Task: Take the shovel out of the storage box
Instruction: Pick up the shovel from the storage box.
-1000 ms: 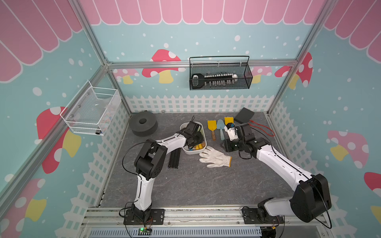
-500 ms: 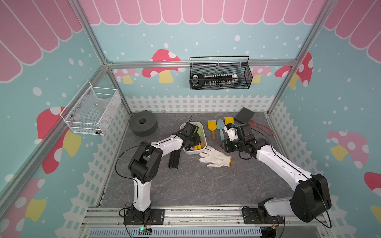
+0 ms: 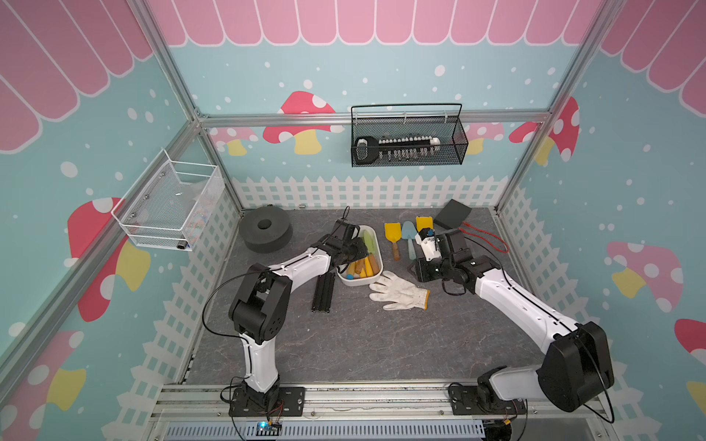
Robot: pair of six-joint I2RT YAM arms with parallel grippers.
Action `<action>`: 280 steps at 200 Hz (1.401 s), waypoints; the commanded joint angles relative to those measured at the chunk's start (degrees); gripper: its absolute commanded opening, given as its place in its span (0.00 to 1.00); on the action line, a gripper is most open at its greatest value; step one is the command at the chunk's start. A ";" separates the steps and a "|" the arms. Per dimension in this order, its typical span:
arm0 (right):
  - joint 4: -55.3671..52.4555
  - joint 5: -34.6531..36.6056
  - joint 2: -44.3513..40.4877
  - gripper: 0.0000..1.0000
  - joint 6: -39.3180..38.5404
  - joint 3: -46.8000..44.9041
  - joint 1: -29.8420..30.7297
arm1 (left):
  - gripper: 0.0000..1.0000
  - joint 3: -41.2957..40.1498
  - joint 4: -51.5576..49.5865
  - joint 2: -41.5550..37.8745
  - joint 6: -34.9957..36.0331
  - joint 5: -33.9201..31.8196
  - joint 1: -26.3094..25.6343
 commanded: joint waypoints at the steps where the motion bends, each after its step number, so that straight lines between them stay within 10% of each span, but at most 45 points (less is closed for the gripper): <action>1: 0.84 -0.57 0.09 0.42 -0.48 -0.55 0.24 | 0.38 1.70 4.40 1.84 3.70 2.08 0.37; 156: 1.02 -2.17 -0.20 0.42 -0.13 -0.55 0.24 | 0.28 12.04 4.97 13.42 6.52 3.10 2.24; 280: 1.33 -2.17 -0.03 0.42 -0.48 -0.69 0.24 | 0.00 10.56 4.03 8.41 9.42 1.79 2.77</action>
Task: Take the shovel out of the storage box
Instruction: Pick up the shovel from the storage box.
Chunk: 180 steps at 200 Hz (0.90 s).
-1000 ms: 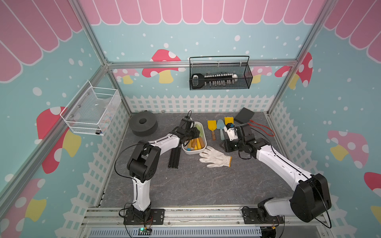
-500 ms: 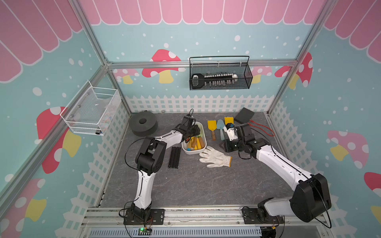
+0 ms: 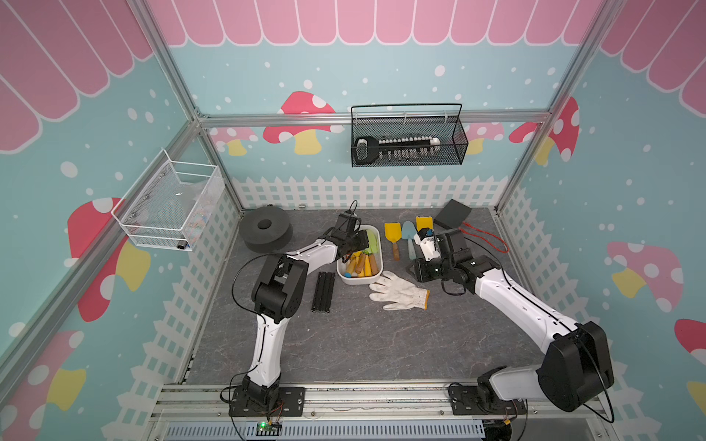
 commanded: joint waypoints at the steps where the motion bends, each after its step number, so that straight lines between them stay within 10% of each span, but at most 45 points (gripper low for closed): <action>1: 0.93 -0.18 -0.14 0.42 -0.48 -0.66 0.24 | 0.00 -1.85 0.24 -5.26 1.97 -0.51 0.17; 180: 4.45 -6.15 -7.55 0.57 -1.63 -5.36 6.52 | 0.00 -46.73 30.60 -49.00 -0.95 -9.31 -9.59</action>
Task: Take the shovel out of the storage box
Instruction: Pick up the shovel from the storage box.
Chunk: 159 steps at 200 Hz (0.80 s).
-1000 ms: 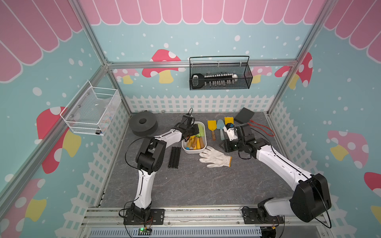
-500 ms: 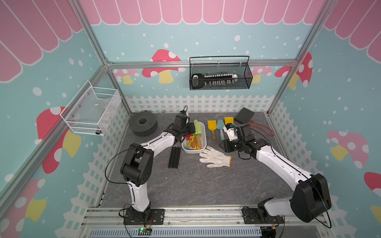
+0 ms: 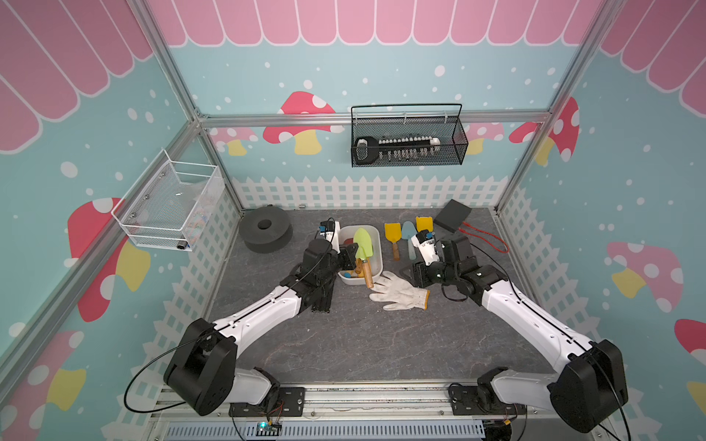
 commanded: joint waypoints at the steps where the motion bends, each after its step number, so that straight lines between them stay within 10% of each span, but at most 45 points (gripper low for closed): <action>1: -0.89 -0.03 -0.97 0.57 -0.93 -0.83 2.96 | 0.00 -4.13 9.72 -2.92 -0.57 -2.21 -2.04; 159: 0.65 17.42 5.62 0.56 11.28 3.37 19.22 | 0.00 -10.54 16.50 -6.20 -1.66 0.51 -5.25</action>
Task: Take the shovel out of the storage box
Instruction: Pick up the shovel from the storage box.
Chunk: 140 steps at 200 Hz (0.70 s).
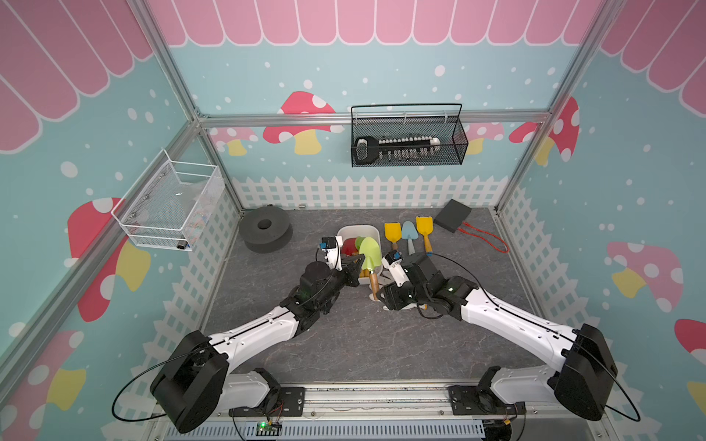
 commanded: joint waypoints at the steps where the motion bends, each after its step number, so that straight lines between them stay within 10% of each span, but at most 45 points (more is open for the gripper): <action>1: 2.90 1.91 1.69 0.56 2.48 2.26 0.71 | 0.00 -0.49 2.32 -1.56 -0.52 0.82 -0.28; 114: 6.71 2.51 6.32 0.22 3.74 3.54 2.49 | 0.00 -1.16 2.22 -1.54 -1.49 1.10 -0.30; 140: 4.95 3.77 5.76 0.16 3.34 3.85 2.49 | 0.33 -1.85 0.44 -2.41 0.42 -0.29 -0.29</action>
